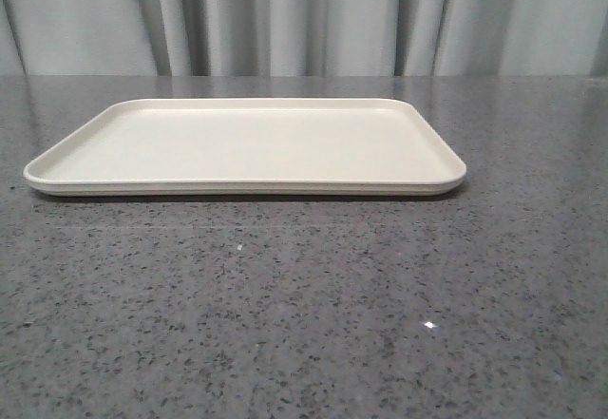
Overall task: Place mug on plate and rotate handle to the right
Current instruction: 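Lower the left gripper onto the white mug and grasp its rim, then lift the white mug with the left gripper and carry it over the tray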
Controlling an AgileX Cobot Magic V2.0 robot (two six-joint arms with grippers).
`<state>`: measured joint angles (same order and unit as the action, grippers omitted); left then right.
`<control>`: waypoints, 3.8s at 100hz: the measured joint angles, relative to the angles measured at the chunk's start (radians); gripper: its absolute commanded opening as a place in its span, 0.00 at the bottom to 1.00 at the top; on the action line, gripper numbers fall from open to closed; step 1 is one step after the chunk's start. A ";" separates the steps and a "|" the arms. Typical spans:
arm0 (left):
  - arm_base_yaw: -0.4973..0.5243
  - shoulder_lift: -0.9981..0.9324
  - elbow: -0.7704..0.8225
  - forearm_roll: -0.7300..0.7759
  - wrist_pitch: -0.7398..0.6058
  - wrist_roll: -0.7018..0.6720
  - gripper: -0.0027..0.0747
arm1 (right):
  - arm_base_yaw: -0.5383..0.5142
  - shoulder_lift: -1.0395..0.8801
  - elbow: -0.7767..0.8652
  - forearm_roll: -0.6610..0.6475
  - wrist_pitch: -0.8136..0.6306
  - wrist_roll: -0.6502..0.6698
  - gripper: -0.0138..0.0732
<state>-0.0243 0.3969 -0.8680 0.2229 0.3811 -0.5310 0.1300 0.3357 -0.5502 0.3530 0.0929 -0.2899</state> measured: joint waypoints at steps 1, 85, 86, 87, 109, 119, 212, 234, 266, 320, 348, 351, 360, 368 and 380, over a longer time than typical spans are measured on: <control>-0.002 0.004 -0.005 0.000 0.005 0.000 0.21 | 0.000 0.000 0.000 0.000 0.000 0.000 0.09; -0.075 0.124 -0.137 -0.020 0.214 0.060 0.56 | 0.000 0.000 -0.018 -0.002 -0.023 0.000 0.79; -0.075 0.124 -0.137 -0.020 0.214 0.060 0.56 | 0.000 0.000 -0.018 -0.002 -0.027 0.000 0.79; -0.075 0.124 -0.137 -0.020 0.214 0.060 0.56 | 0.000 0.000 -0.018 -0.002 -0.029 0.000 0.79; -0.075 0.124 -0.137 -0.007 0.242 0.060 0.56 | 0.000 0.000 -0.018 -0.002 -0.062 0.000 0.79; -0.075 0.124 -0.137 0.008 0.267 0.060 0.56 | 0.000 0.000 -0.018 -0.002 -0.069 0.000 0.79; -0.075 0.519 -0.393 0.124 0.854 0.225 0.56 | 0.000 0.204 -0.187 -0.097 0.146 0.000 0.79; -0.075 0.579 -0.382 0.068 0.879 0.271 0.56 | 0.000 0.206 -0.187 -0.097 0.153 0.000 0.79; -0.075 0.579 -0.247 0.033 0.879 0.294 0.56 | 0.000 0.206 -0.187 -0.097 0.189 0.000 0.79; -0.075 0.579 -0.072 0.018 0.806 0.304 0.56 | 0.000 0.229 -0.187 -0.097 0.195 0.000 0.79; -0.076 0.594 -0.021 0.016 0.758 0.306 0.56 | 0.000 0.229 -0.187 -0.097 0.196 0.000 0.79; -0.076 0.600 -0.017 0.016 0.758 0.306 0.56 | 0.000 0.229 -0.187 -0.097 0.196 0.000 0.79; -0.076 0.617 -0.013 0.014 0.756 0.306 0.56 | 0.000 0.229 -0.187 -0.097 0.196 0.000 0.79; -0.076 0.627 -0.013 0.014 0.747 0.306 0.56 | 0.000 0.229 -0.187 -0.097 0.197 0.000 0.79; -0.076 0.633 -0.013 0.014 0.741 0.306 0.51 | 0.000 0.229 -0.187 -0.097 0.206 0.000 0.79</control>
<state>-0.1006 1.0297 -0.8809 0.2365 1.1218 -0.2254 0.1300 0.5646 -0.7376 0.2557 0.2994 -0.2899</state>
